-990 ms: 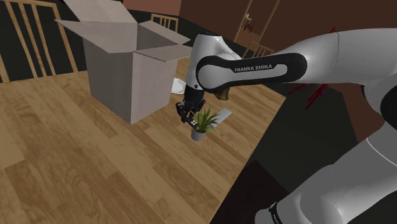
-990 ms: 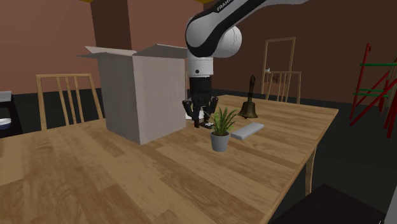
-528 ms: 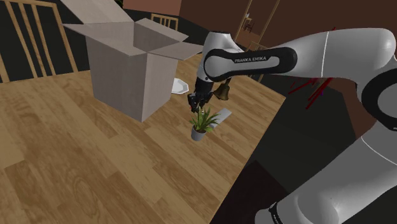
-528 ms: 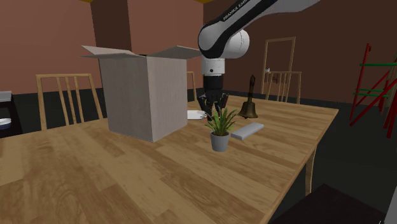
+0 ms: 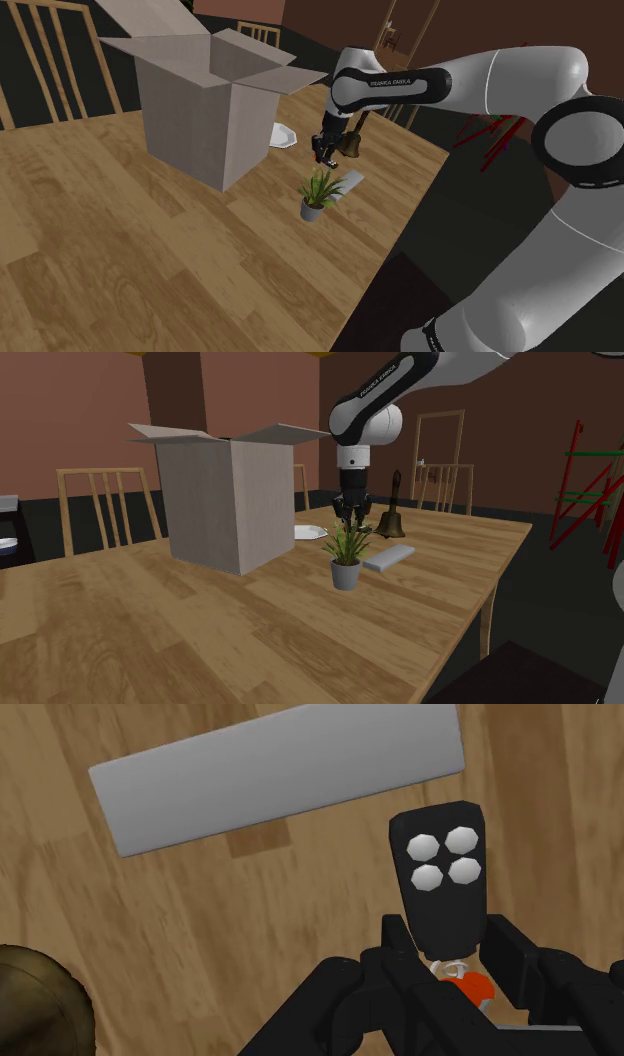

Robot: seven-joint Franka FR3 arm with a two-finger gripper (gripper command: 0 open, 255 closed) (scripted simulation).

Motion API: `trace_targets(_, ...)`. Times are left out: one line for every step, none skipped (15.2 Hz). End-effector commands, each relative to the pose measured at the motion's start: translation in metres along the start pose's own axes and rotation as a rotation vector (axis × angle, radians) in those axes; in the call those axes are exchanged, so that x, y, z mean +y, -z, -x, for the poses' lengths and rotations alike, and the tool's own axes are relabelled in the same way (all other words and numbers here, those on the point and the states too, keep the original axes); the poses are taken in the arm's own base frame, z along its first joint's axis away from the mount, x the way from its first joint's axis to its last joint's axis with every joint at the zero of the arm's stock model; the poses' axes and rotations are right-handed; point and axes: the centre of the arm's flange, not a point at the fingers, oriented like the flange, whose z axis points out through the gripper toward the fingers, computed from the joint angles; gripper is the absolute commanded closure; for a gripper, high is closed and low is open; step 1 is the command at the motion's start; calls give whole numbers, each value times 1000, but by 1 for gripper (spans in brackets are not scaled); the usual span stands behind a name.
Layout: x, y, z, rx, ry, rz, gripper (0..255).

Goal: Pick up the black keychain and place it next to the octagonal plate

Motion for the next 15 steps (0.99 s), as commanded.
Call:
trace_targets(26, 1, -13, 0, 1, 0, 255)
trace_targets(38, 1, -18, 0, 1, 0, 255)
trace_targets(51, 1, -24, 0, 1, 0, 255)
trace_targets(63, 1, -29, 0, 1, 0, 255)
trace_targets(75, 2, -34, 0, 1, 0, 255)
trace_targets(87, 2, -40, 0, 1, 0, 255)
trace_targets(99, 2, -45, 0, 1, 0, 255)
trace_targets(111, 2, -50, 0, 1, 0, 255)
trace_targets(128, 2, -58, 0, 1, 0, 255)
trace_targets(128, -3, -58, 0, 1, 0, 255)
trace_targets(128, -8, -59, 0, 1, 0, 255)
trace_targets(128, -14, -59, 0, 1, 0, 255)
trace_targets(128, -19, -59, 0, 1, 0, 255)
trace_targets(128, -24, -59, 0, 1, 0, 255)
trace_targets(128, -29, -59, 0, 1, 0, 255)
